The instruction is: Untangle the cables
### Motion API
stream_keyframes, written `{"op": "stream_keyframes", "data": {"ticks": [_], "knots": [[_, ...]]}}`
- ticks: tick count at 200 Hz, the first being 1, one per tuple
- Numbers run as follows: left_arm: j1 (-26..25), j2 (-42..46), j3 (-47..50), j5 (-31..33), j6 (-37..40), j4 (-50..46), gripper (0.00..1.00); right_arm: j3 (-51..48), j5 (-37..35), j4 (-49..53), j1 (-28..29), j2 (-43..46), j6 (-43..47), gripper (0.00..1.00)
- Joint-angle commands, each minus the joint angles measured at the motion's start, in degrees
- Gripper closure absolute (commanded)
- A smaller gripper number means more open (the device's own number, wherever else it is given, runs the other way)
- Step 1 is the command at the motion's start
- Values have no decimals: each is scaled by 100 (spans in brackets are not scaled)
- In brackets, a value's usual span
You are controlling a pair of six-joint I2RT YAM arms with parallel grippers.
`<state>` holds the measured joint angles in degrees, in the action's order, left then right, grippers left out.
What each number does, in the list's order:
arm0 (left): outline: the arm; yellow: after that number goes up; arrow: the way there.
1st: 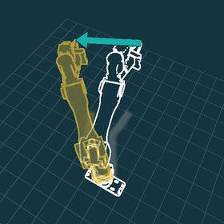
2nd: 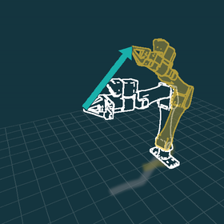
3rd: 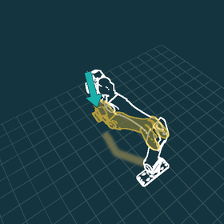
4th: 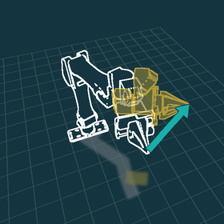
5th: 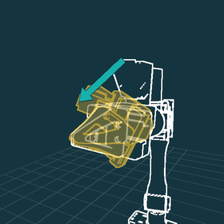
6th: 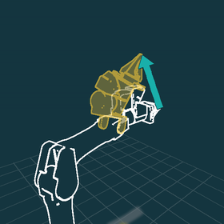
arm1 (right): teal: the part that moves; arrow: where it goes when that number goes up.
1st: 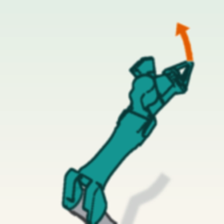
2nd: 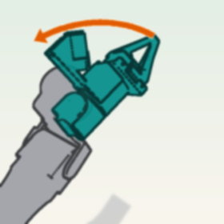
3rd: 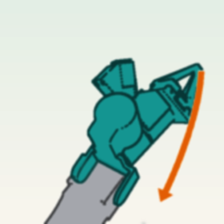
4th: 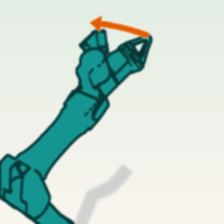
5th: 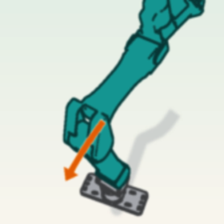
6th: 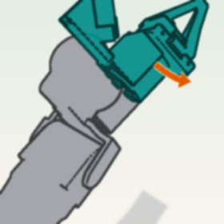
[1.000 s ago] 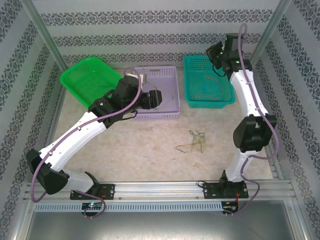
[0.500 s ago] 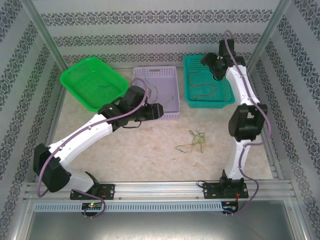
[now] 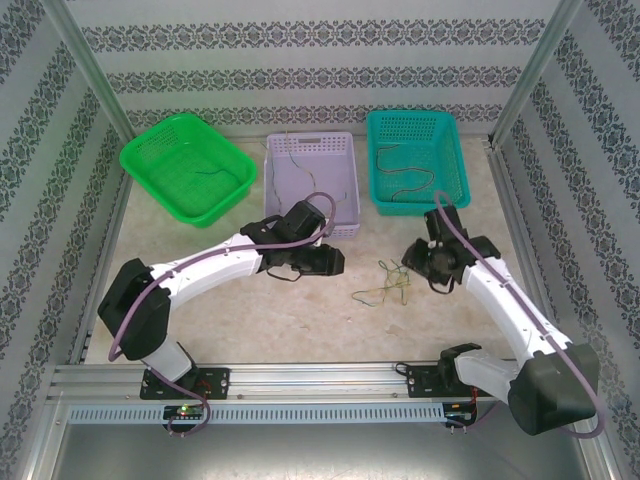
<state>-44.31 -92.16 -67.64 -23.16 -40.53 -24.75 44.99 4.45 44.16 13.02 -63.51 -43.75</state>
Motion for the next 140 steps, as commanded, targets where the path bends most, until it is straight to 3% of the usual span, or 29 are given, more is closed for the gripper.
{"op": "stream_keyframes", "data": {"ticks": [1, 47, 87, 107, 127, 140], "knots": [[-125, -109, -178, -70, 107, 181, 60, -338, 151, -399, -44, 71, -101, 61], [-196, -71, -242, -13, 38, 199, 60, -664, 433, -1889, -564, -838, -180, 58], [-235, 67, -157, 81, -15, 168, 60, -387, 505, -2310, -739, -1588, -30, 64], [-233, 125, -114, 92, -84, 207, 60, -317, 490, -2317, -752, -1880, -37, 75], [-236, 118, -152, 103, -188, 225, 58, -335, 456, -2293, -725, -1779, 34, 100], [-236, 79, -216, 148, -312, 258, 52, -295, 406, -2248, -623, -1479, 153, 100]]}}
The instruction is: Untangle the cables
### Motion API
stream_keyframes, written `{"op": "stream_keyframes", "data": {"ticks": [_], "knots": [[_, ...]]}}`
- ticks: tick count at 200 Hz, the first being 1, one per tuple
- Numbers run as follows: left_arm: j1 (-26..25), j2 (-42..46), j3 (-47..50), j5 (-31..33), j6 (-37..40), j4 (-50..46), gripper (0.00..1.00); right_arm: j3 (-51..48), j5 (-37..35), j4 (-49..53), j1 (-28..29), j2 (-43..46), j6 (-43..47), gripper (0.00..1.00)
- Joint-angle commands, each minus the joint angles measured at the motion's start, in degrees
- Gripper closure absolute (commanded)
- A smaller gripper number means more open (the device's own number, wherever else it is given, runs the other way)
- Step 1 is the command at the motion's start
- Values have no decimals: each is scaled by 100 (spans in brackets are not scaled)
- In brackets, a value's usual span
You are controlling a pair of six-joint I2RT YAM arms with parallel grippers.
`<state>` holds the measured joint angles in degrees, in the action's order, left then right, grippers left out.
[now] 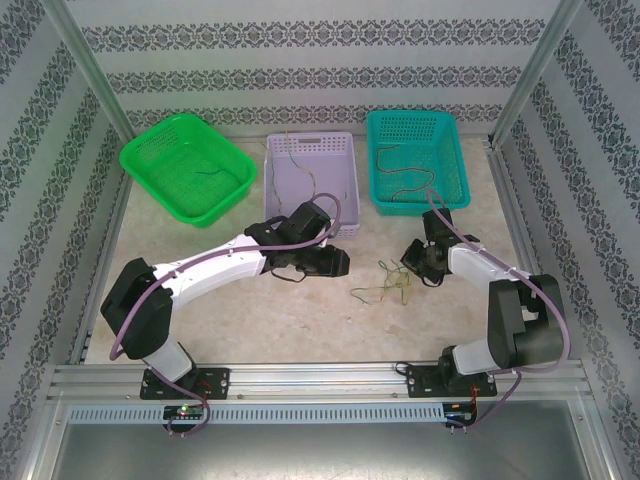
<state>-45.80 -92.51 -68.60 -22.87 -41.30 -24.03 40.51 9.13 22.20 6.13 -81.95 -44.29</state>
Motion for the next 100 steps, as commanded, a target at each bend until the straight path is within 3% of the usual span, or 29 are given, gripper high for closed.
{"op": "stream_keyframes", "data": {"ticks": [1, 33, 61, 100], "knots": [[-87, 108, -119, 123, -255, 194, 52, 160, -61, -45, 78, 396, 218, 100], [-56, -53, -332, 597, -1243, 138, 38, 589, 228, 184, 627, 1140, 741, 100], [39, -153, -541, 835, -2346, 164, 35, 954, 670, 576, 1089, 1457, 1146, 100], [115, 103, -692, 1202, -2533, 61, 36, 1028, 949, 641, 1343, 1768, 950, 100]]}}
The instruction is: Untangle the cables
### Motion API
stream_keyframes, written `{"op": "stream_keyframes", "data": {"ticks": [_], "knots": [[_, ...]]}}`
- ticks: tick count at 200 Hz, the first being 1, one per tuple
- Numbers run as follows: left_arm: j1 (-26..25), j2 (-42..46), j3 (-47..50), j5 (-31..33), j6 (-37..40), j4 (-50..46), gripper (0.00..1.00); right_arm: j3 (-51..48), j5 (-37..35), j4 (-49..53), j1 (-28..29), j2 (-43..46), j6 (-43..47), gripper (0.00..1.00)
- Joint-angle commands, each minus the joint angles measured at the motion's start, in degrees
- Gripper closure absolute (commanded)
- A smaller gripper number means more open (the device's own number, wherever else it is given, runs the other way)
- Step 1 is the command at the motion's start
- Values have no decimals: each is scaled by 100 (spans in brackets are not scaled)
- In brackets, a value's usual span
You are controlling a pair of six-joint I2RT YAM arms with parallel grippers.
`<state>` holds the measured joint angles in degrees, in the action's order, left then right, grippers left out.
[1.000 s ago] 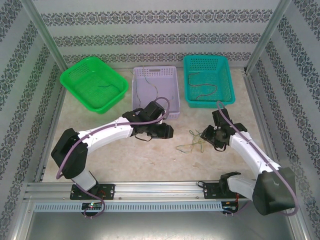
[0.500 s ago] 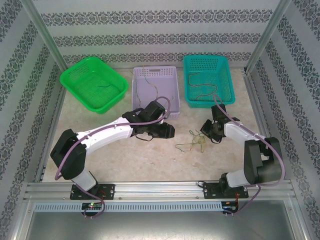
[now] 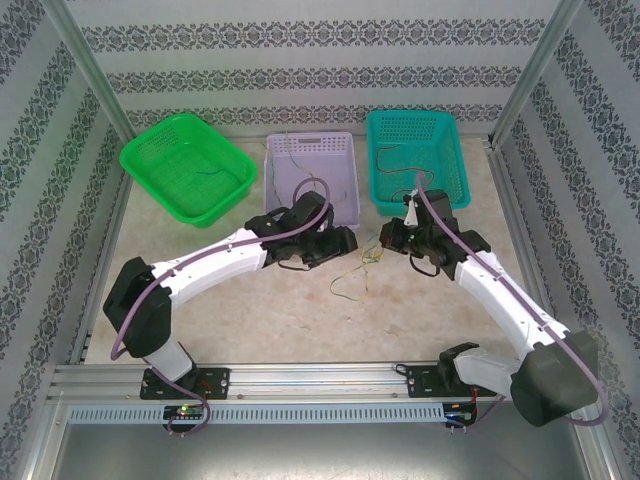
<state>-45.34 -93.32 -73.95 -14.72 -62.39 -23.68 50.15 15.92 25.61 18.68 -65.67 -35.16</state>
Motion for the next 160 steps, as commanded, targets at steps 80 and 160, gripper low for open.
{"op": "stream_keyframes", "data": {"ticks": [80, 160], "knots": [[78, 552, 749, -624, -44, 1061, 57, -49, 671, -276, 145, 28, -428, 100], [69, 477, 789, -815, 447, 848, 57, 31, 580, -207, 145, 11, -557, 100]]}}
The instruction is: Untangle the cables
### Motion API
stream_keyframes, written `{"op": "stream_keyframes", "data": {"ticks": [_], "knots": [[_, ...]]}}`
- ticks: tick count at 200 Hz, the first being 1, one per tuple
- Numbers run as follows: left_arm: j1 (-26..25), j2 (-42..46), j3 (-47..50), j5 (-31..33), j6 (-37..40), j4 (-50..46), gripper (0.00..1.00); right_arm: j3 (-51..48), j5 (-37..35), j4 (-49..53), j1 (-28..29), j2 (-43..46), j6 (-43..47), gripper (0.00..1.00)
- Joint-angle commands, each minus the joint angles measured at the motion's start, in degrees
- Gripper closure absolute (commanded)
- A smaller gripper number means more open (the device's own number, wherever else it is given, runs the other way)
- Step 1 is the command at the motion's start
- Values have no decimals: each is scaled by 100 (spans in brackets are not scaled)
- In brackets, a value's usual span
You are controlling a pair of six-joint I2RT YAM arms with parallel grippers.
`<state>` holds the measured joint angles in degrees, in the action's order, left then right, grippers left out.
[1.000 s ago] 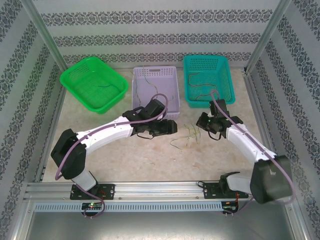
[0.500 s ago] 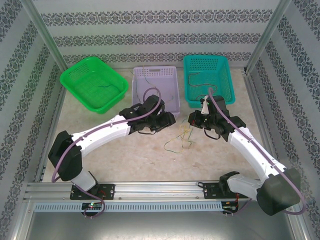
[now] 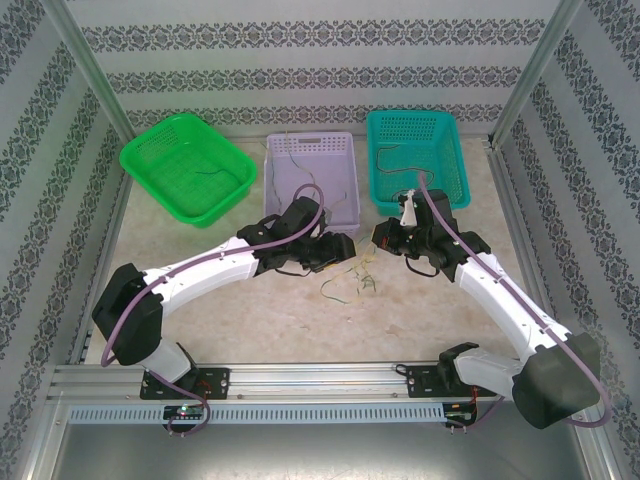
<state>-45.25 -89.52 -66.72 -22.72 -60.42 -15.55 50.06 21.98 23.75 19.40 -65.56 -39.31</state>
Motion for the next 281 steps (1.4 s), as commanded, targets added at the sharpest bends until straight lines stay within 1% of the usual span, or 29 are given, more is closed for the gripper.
{"op": "stream_keyframes", "data": {"ticks": [1, 16, 31, 37, 52, 78, 97, 121, 134, 170, 181, 189, 200, 206, 211, 224, 236, 260, 281], "knots": [[61, 108, 68, -19, 255, 35, 58, 39, -31, -20, 73, -5, -145, 100], [61, 202, 94, -90, 394, -47, 63, 13, -62, -23, 74, 8, -190, 100], [61, 254, 66, -216, 698, -374, 63, -14, -88, -37, 64, 17, -218, 100], [65, 260, 44, -254, 826, -556, 62, -28, -97, -37, 70, 14, -226, 100], [61, 291, 36, -255, 1084, -938, 55, -29, -83, -63, 55, -9, -237, 100], [65, 447, 180, -176, 1155, -1107, 48, -6, -61, -74, 42, -93, -226, 100], [69, 535, 284, -210, 1119, -1123, 47, 2, -80, -72, -5, -100, -251, 100], [69, 649, 546, -533, 939, -796, 47, 27, 14, -98, -85, -124, -271, 100], [69, 681, 630, -665, 928, -695, 49, 43, 63, -117, -106, -143, -264, 100], [72, 410, 505, -669, 1062, -704, 57, 30, 191, -154, -106, -132, -231, 100], [69, 304, 475, -591, 1018, -604, 61, 13, 232, -169, -104, -126, -229, 100], [69, 247, 467, -520, 948, -511, 67, 4, 240, -169, -107, -124, -222, 100], [69, 190, 430, -312, 828, -501, 83, -17, 241, -152, -123, -100, -203, 100], [69, 193, 400, -115, 754, -579, 93, -21, 237, -133, -140, -85, -185, 100], [69, 227, 381, 116, 695, -689, 100, -39, 216, -102, -169, -58, -169, 100], [78, 464, 360, 916, 474, -1146, 100, -118, 189, -58, -279, 43, -156, 100], [165, 831, 515, 1481, 73, -1373, 100, -226, 164, -2, -442, 165, -156, 100], [395, 1759, 1153, 2209, -942, -1335, 100, -482, 133, 55, -773, 396, -198, 100], [513, 2564, 1656, 2877, -1824, -1440, 100, -632, 38, 112, -906, 486, -248, 100]]}}
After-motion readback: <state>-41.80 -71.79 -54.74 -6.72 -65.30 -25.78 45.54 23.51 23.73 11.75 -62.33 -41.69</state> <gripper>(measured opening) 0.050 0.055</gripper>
